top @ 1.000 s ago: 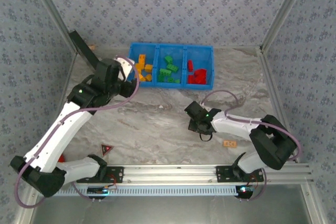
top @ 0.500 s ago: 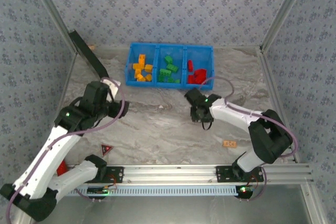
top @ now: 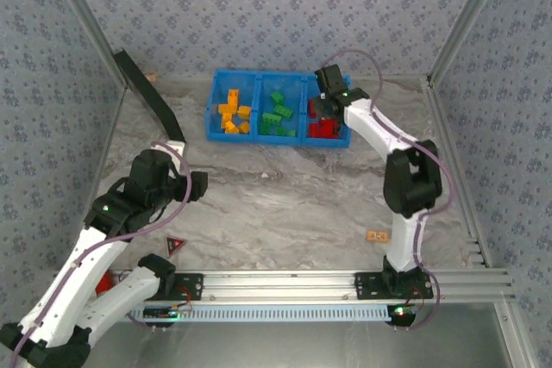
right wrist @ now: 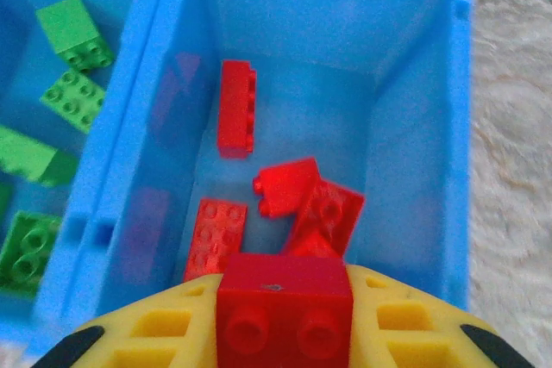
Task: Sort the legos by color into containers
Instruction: Place the lego in the container.
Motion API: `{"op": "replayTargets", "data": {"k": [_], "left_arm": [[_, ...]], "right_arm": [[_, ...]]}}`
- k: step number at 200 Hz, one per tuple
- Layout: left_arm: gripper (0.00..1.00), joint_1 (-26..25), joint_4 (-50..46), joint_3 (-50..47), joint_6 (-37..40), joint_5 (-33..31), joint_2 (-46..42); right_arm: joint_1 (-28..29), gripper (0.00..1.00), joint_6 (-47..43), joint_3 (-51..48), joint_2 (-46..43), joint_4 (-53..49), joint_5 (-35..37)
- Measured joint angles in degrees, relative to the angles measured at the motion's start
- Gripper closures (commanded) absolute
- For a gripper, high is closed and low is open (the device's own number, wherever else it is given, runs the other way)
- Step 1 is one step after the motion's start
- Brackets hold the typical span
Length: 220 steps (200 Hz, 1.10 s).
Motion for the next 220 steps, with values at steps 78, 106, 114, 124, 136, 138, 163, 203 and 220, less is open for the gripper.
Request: {"op": "replayTargets", "data": {"k": [78,106,114,124,136,138,163,203,220], "left_arm": [[0.15,0.00,-0.33,0.00,-1.51,-2.08,-0.24],[0.11,0.24,1.51,-0.81,-2.69,-3.39,-0.22],[0.10,0.31,2.29,-1.11,-2.82,-3.89,-0.15],[0.10,0.52,3.87,-1.64,-2.97,-4.83,0.15],[0.09,1.11,5.88,-1.99,-2.84,-5.88,0.76],[0.09,1.20,6.32,-2.05,-2.78,-5.97,0.96],[0.05,4.26,12.83,-3.43,-0.72,-8.68,3.43],[0.04,20.00,28.30,-13.38,2.05,-9.62,5.66],[0.03,27.26,37.38,-20.72,2.03,-9.20,6.19]], "right_arm": [[-2.78,0.62,-5.18,18.43,17.57,-4.46,-0.17],[-3.37,0.51,-5.70,20.31,18.36,-5.25,-0.44],[-3.54,0.49,-5.70,20.31,18.36,-5.31,-0.61],[-3.67,0.49,-5.77,20.28,18.36,-5.42,-0.85],[-3.80,0.49,-5.75,20.24,18.10,-5.60,-1.05],[-3.82,0.49,-5.75,20.20,18.05,-5.60,-1.05],[-3.89,0.38,-5.68,16.79,13.77,-5.60,-1.70],[-3.91,0.00,-5.60,1.11,-6.78,-2.45,-4.00],[-4.17,0.00,-5.51,-7.85,-18.56,1.16,-4.90]]}}
